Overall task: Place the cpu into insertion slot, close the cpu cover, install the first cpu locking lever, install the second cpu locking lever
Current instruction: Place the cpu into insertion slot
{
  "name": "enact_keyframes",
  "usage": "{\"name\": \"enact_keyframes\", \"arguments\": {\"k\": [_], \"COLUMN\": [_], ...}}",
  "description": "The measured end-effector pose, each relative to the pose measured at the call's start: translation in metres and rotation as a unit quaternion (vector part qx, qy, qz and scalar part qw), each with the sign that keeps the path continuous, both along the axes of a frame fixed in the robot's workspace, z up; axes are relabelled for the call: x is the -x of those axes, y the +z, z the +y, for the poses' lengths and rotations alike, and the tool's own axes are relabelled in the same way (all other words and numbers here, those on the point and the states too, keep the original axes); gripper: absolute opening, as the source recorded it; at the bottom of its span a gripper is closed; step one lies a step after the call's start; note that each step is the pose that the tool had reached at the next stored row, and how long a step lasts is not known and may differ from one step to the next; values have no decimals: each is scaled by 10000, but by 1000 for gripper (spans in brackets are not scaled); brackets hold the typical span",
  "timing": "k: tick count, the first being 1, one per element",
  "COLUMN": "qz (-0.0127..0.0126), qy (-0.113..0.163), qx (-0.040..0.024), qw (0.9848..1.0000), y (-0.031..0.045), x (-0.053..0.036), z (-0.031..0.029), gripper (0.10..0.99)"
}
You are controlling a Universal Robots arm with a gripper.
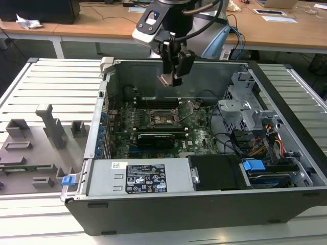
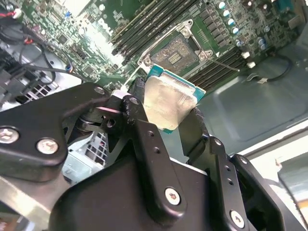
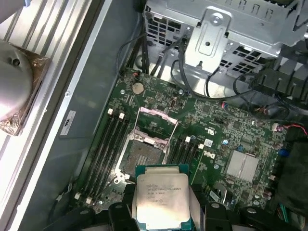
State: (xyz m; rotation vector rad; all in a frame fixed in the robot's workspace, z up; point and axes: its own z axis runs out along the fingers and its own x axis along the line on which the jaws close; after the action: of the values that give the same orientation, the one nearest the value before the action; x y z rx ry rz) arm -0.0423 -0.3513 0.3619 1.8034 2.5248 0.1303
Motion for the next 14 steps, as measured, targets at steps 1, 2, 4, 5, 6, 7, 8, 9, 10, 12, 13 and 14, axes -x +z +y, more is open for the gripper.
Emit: {"name": "enact_keyframes", "arguments": {"k": [1, 2, 4, 5, 6, 7, 8, 9, 10, 12, 13, 14], "qz": [0, 0, 0, 0, 0, 0, 0, 0, 0, 0, 0, 0], "qy": [-77, -141, -275, -350, -411, -497, -631, -758, -854, -1020, -1083, -1207], "qx": [0, 0, 0, 0, 0, 0, 0, 0, -1, 0, 0, 1], "qw": [10000, 9999, 9996, 9994, 9992, 9988, 9980, 9971, 9963, 9948, 9941, 9927], "y": [-1, -1, -2, -3, -3, -5, -6, -7, -10, -16, -19, -27], "x": [0, 0, 0, 0, 0, 0, 0, 0, 0, 0, 0, 0], "z": [0, 0, 0, 0, 0, 0, 0, 0, 0, 0, 0, 0], "gripper": [529, 529, 529, 529, 529, 529, 529, 529, 529, 529, 529, 529]}}
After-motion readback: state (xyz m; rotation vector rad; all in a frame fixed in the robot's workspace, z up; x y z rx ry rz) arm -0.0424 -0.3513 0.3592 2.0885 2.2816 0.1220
